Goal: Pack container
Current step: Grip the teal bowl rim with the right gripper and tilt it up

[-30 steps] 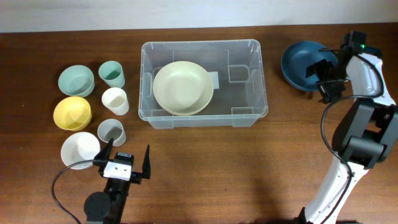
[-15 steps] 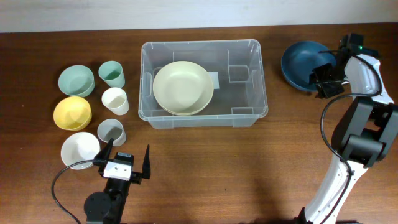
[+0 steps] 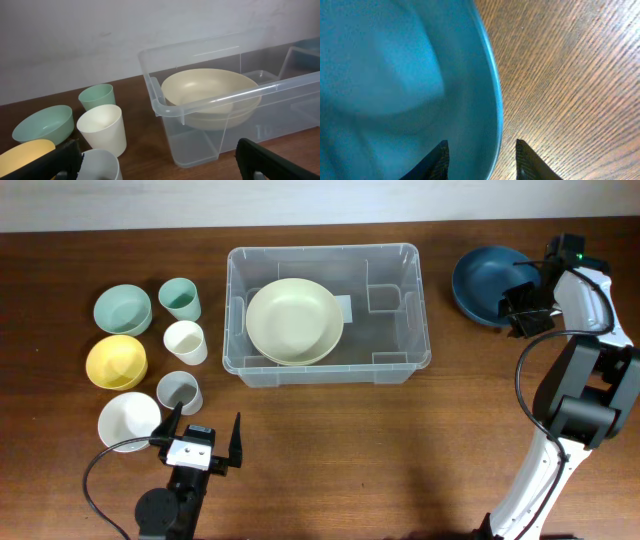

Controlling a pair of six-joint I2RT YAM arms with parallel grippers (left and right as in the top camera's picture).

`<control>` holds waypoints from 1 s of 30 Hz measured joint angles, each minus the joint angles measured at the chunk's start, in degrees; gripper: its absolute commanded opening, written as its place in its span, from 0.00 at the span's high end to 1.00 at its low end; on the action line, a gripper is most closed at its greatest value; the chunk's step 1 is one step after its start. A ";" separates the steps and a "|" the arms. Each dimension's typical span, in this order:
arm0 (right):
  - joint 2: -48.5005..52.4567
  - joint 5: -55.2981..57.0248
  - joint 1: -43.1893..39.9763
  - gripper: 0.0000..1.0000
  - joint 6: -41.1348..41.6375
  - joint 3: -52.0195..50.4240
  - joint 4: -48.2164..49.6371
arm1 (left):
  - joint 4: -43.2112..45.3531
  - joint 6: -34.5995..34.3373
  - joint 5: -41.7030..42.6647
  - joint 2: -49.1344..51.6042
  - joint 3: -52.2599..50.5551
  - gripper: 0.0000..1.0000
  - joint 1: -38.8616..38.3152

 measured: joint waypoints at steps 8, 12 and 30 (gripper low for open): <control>0.00 0.42 0.00 0.90 -0.17 0.00 0.00 | -0.02 0.00 0.00 0.00 0.00 0.00 0.00; 0.00 0.48 0.00 0.96 0.28 0.00 0.09 | 0.00 0.00 0.00 0.00 0.00 0.00 0.00; -0.02 -2.69 -3.13 0.96 -0.98 7.37 -4.92 | 0.00 0.00 0.00 0.00 0.00 0.00 0.00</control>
